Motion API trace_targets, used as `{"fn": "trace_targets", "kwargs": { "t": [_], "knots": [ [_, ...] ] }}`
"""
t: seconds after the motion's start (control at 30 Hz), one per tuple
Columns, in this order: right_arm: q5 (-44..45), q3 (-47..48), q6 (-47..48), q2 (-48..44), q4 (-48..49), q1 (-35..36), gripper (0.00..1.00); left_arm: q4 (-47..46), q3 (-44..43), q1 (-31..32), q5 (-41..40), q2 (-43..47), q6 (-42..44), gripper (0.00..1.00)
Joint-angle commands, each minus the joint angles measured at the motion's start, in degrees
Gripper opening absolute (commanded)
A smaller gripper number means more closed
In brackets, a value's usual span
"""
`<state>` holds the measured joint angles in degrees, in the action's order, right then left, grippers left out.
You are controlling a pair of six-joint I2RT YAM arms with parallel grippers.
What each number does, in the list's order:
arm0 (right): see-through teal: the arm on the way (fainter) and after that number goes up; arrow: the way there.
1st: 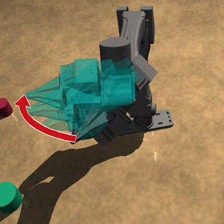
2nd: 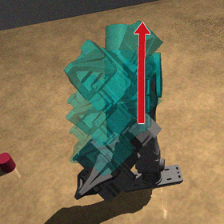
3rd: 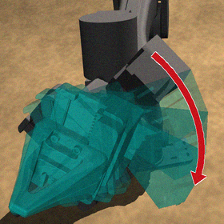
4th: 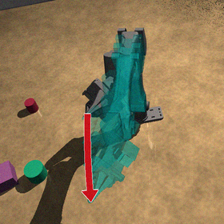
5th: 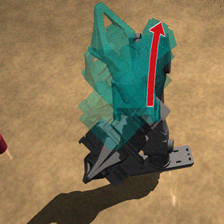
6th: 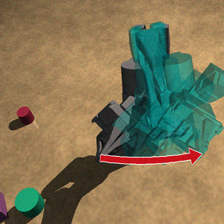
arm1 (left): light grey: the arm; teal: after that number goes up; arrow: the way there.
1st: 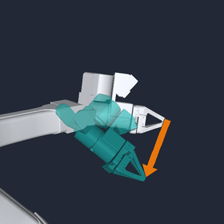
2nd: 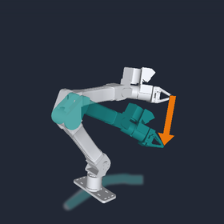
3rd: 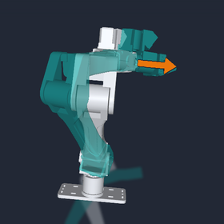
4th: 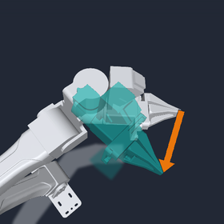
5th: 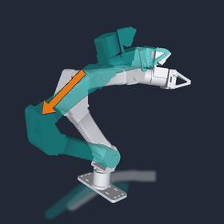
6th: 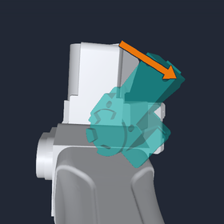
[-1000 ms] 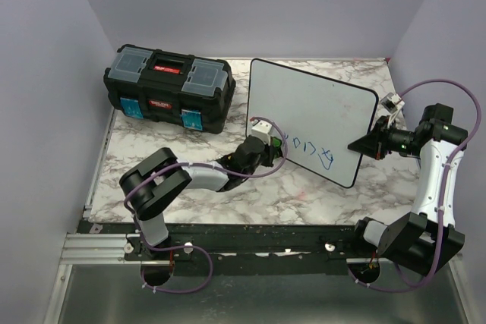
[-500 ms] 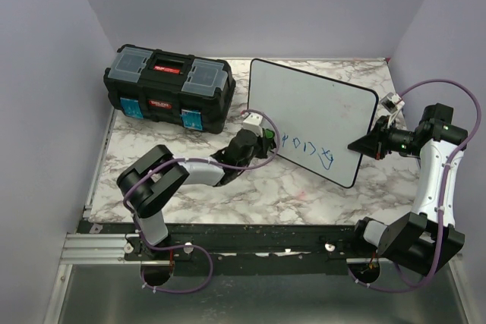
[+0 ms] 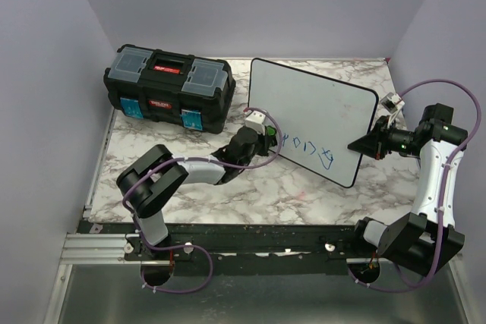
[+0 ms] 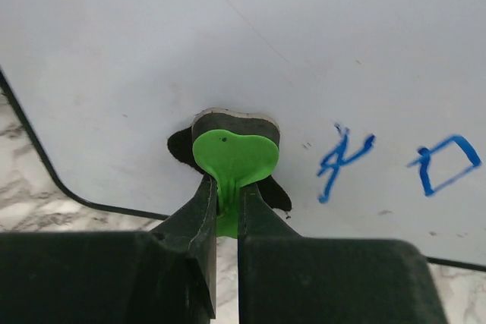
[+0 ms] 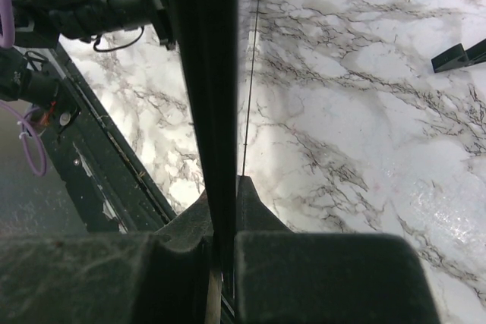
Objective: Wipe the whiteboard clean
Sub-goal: Erase the whiteboard at the center of the board.
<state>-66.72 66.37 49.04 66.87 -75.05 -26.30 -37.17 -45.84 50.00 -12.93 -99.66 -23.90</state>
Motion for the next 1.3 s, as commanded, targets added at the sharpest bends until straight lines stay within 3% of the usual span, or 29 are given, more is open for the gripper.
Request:
{"fn": "trace_targets", "kwargs": {
  "t": [0.0, 0.37, 0.73, 1.07, 1.27],
  "knots": [
    [-10.45, -0.01, -0.98, -1.99, -1.28, 0.45, 0.01, -1.32, -2.78, -2.43, -0.08, 0.48, 1.22, 0.0],
    [-10.45, -0.1, -1.4, -1.92, -0.95, 0.46, 0.01, -4.81, -3.98, 6.34, 0.54, -1.47, 1.8, 0.0],
    [-10.36, -0.1, -1.63, -2.2, -0.86, 0.45, 0.01, -3.22, -3.09, -0.58, 2.38, -0.33, 0.05, 0.0],
    [-10.27, -0.19, -2.09, -2.18, -0.44, 0.42, 0.01, -4.5, -2.87, 5.87, 3.27, -1.81, 2.88, 0.0],
    [-10.23, -0.16, -2.15, -2.56, -0.46, 0.45, 0.01, 1.68, -10.62, 2.51, 4.85, -1.43, 5.4, 0.0]
  ]
}}
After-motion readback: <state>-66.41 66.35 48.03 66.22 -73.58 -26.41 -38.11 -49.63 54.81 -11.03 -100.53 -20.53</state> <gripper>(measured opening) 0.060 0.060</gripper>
